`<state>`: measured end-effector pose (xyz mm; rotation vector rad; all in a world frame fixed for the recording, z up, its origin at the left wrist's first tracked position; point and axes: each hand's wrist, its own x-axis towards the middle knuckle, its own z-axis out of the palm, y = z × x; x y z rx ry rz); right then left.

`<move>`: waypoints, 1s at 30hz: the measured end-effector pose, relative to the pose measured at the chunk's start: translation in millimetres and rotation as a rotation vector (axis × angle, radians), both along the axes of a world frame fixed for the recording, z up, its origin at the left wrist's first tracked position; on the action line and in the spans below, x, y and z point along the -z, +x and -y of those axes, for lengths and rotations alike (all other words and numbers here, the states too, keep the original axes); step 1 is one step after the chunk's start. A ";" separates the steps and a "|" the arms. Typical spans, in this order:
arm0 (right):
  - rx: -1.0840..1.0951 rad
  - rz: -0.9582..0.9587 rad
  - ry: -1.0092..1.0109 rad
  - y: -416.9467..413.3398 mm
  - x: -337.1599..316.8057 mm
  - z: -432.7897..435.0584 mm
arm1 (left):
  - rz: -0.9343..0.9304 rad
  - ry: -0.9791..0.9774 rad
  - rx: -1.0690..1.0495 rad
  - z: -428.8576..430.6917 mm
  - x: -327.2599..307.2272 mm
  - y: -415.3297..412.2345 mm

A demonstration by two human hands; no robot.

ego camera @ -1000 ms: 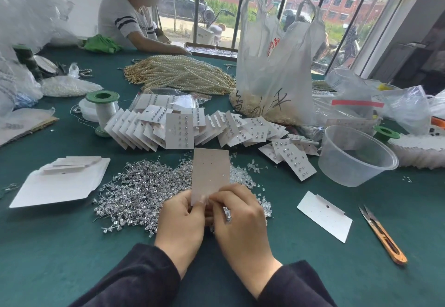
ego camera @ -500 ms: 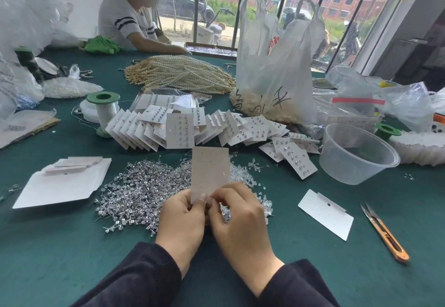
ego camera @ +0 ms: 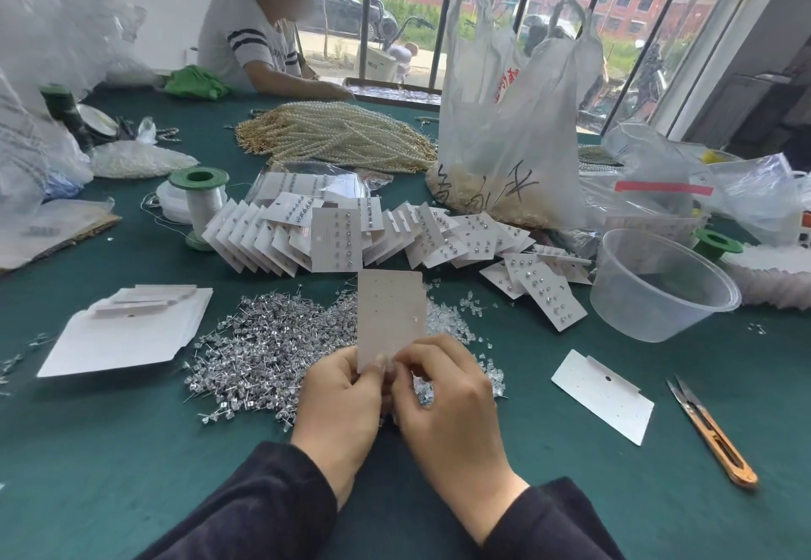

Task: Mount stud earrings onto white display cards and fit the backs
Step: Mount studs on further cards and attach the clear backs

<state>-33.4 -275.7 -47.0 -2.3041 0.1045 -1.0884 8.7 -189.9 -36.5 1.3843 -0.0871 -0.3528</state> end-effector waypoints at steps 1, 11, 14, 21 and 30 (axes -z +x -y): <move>0.003 -0.003 -0.003 0.2 0.2 -0.1 | 0.004 0.004 -0.002 0.0 0.1 -0.1; 0.017 0.071 -0.155 -0.5 -2.5 -0.1 | 0.049 -0.001 0.011 -2.6 -2.7 -1.7; 0.025 0.104 -0.136 -3.1 -5.5 4.7 | 0.018 -0.085 0.100 -5.3 -10.5 -2.8; 0.099 0.150 0.073 -8.1 -20.8 20.8 | -0.010 -0.170 0.348 -18.0 -28.3 13.9; -0.105 0.094 0.968 -15.5 -35.4 32.8 | 0.874 1.076 0.243 -38.4 -13.2 48.2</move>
